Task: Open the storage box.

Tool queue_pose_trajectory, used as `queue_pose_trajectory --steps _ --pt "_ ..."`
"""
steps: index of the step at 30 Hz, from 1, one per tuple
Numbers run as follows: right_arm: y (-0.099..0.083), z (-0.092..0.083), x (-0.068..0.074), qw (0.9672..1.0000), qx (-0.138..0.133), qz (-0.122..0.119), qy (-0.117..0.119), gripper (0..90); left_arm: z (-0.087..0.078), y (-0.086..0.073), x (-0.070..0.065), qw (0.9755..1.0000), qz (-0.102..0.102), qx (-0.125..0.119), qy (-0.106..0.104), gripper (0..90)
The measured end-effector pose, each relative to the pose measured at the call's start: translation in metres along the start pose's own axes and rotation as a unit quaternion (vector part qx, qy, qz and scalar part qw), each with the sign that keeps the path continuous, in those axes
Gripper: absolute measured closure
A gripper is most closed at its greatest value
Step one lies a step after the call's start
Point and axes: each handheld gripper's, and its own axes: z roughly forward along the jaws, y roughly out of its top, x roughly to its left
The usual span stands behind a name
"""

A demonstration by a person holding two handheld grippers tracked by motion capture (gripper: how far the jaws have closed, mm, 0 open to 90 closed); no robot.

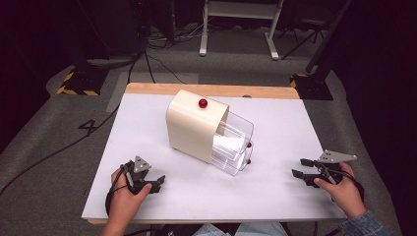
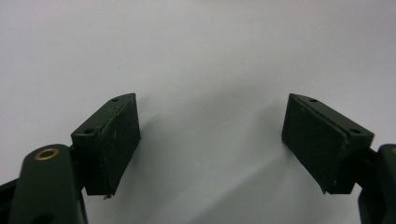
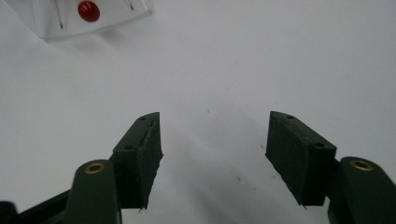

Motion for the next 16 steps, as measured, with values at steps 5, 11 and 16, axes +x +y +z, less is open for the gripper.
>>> queue_pose_trajectory --steps 5,11,16 --pt "-0.016 0.013 -0.001 0.9998 0.021 -0.002 -0.004 32.5 0.000 0.000 0.000 1.0000 0.001 -0.001 0.001 19.5" --pt "-0.018 0.015 0.006 0.9990 0.019 -0.026 -0.031 18.5 0.000 0.000 -0.001 1.0000 0.003 0.000 0.001 19.5" --pt "-0.017 0.016 0.005 0.9986 0.026 -0.016 -0.044 14.8 0.000 0.000 -0.001 1.0000 0.003 -0.001 0.002 19.5"
